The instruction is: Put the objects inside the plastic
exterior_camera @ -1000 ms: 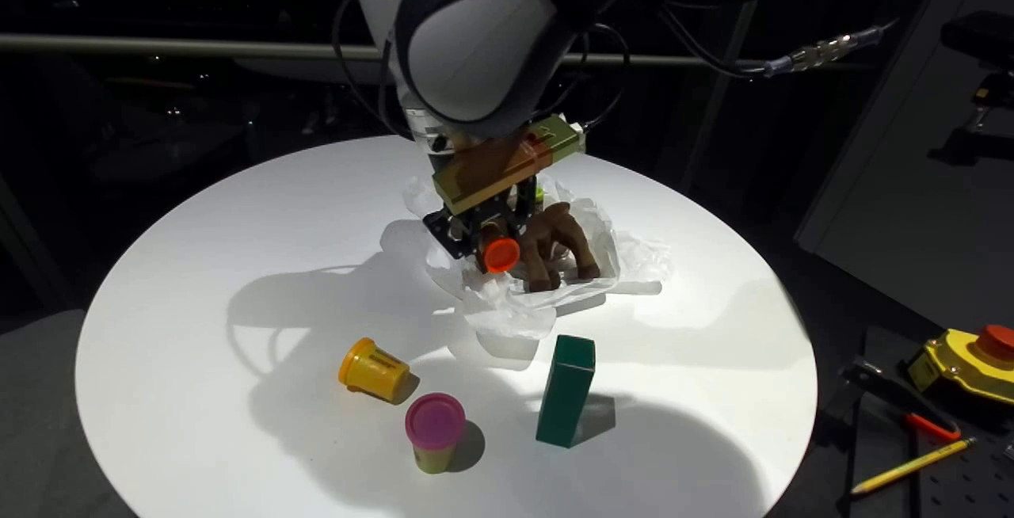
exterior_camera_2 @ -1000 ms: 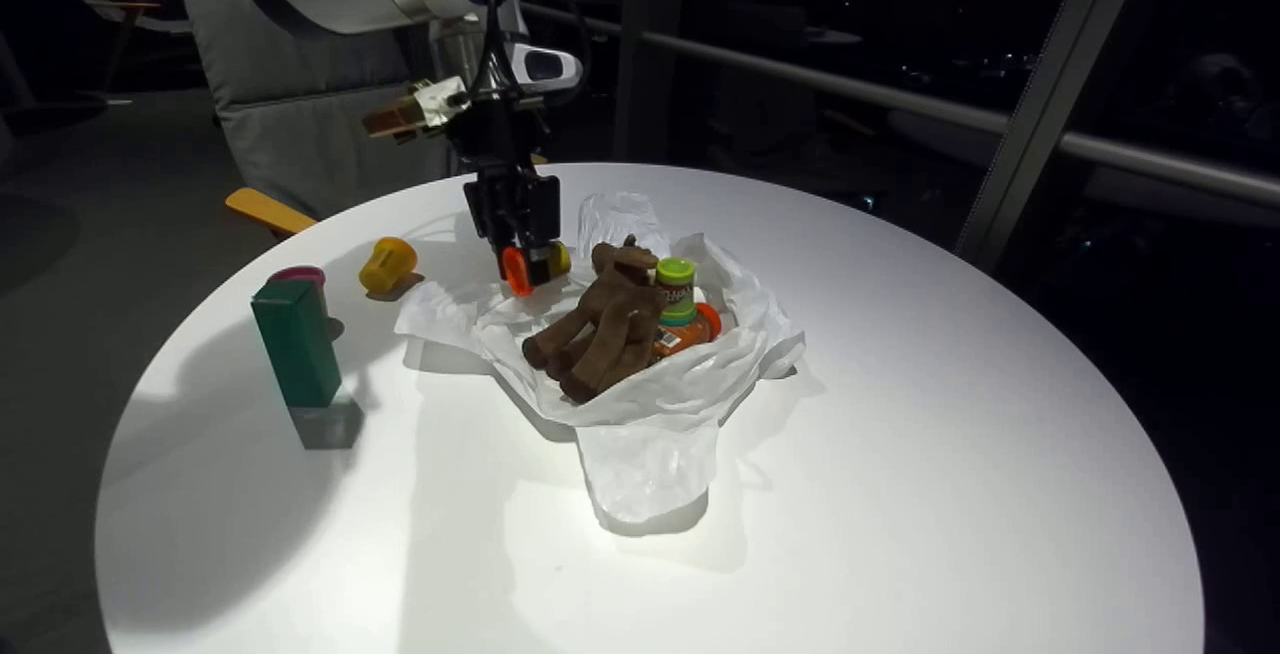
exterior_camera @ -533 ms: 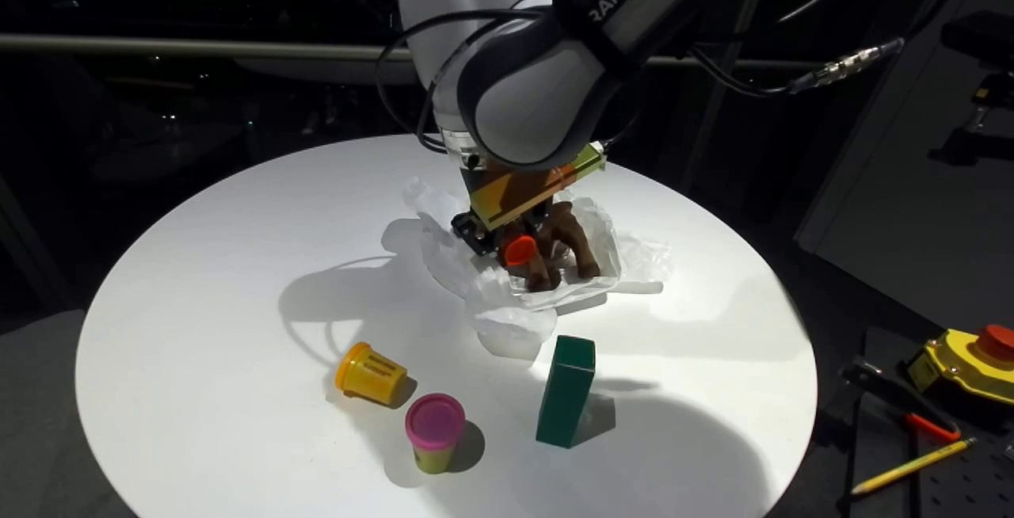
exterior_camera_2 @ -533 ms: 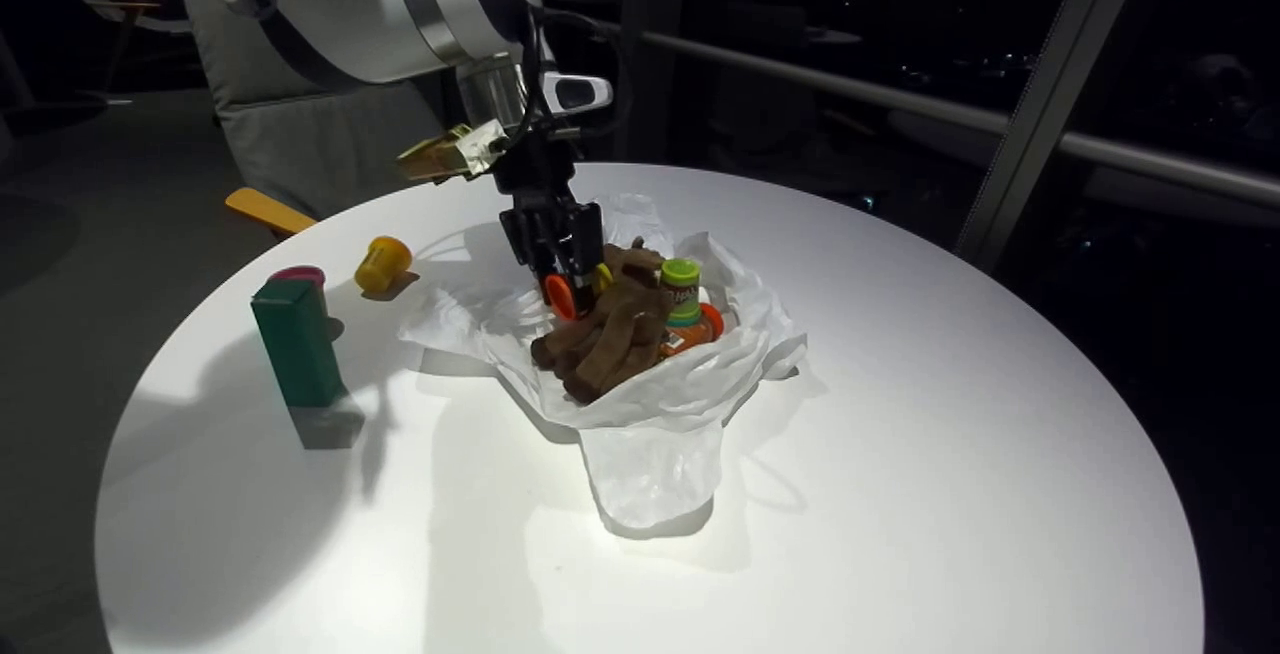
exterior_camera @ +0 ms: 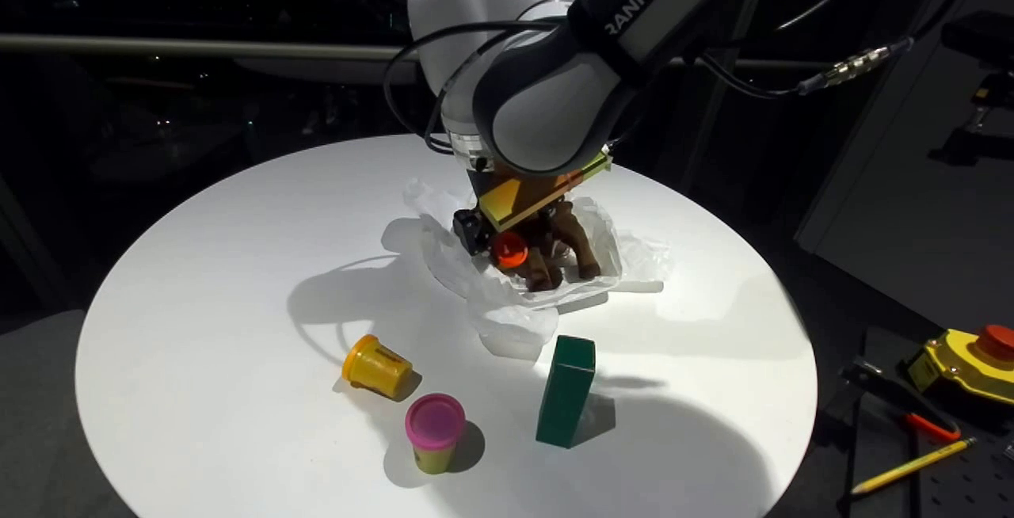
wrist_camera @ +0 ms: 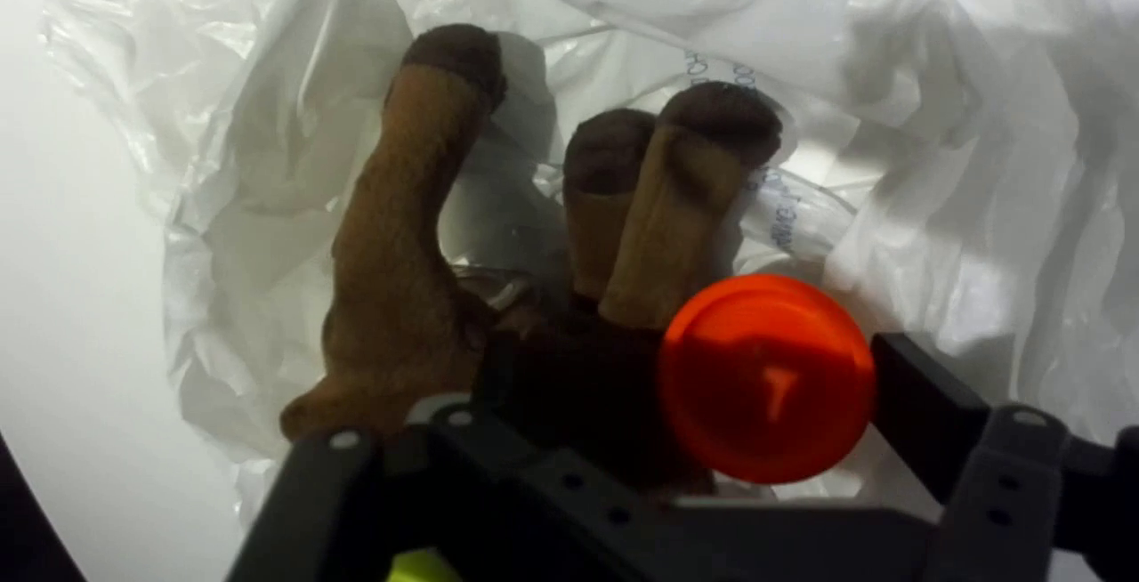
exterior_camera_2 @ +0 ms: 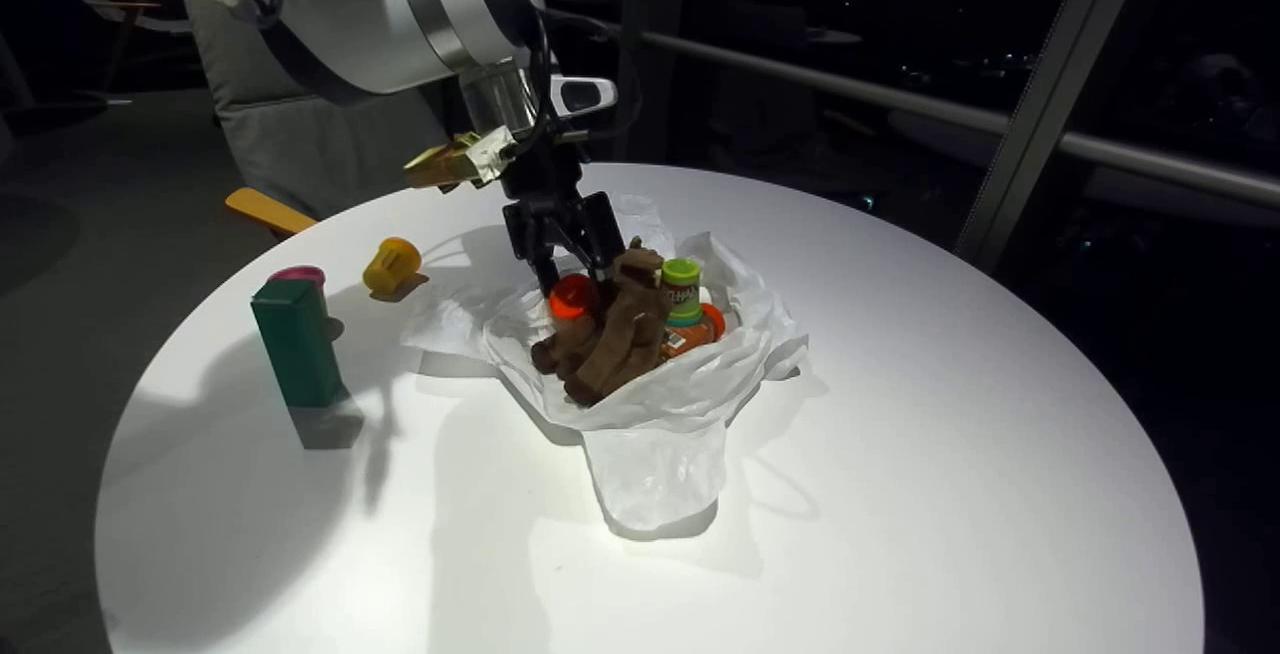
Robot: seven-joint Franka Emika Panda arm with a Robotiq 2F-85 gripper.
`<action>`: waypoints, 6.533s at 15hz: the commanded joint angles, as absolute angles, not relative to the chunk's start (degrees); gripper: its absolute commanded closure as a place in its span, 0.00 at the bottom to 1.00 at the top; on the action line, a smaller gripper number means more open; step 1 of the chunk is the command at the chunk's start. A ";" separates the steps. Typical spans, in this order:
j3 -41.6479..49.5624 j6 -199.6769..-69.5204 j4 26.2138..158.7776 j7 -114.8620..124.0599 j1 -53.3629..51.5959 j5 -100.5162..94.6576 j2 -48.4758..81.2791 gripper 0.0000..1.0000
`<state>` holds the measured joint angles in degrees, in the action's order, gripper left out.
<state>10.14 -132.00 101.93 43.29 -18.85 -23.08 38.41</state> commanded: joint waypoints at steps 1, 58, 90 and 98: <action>10.94 -131.98 103.63 46.23 -19.48 -25.28 34.78 0.00; 5.82 -121.06 80.62 27.60 -26.14 -19.41 47.24 0.73; 13.26 -127.88 99.73 52.49 -18.87 -32.62 37.60 0.00; 11.99 -127.84 98.95 52.55 -18.87 -31.70 35.93 0.00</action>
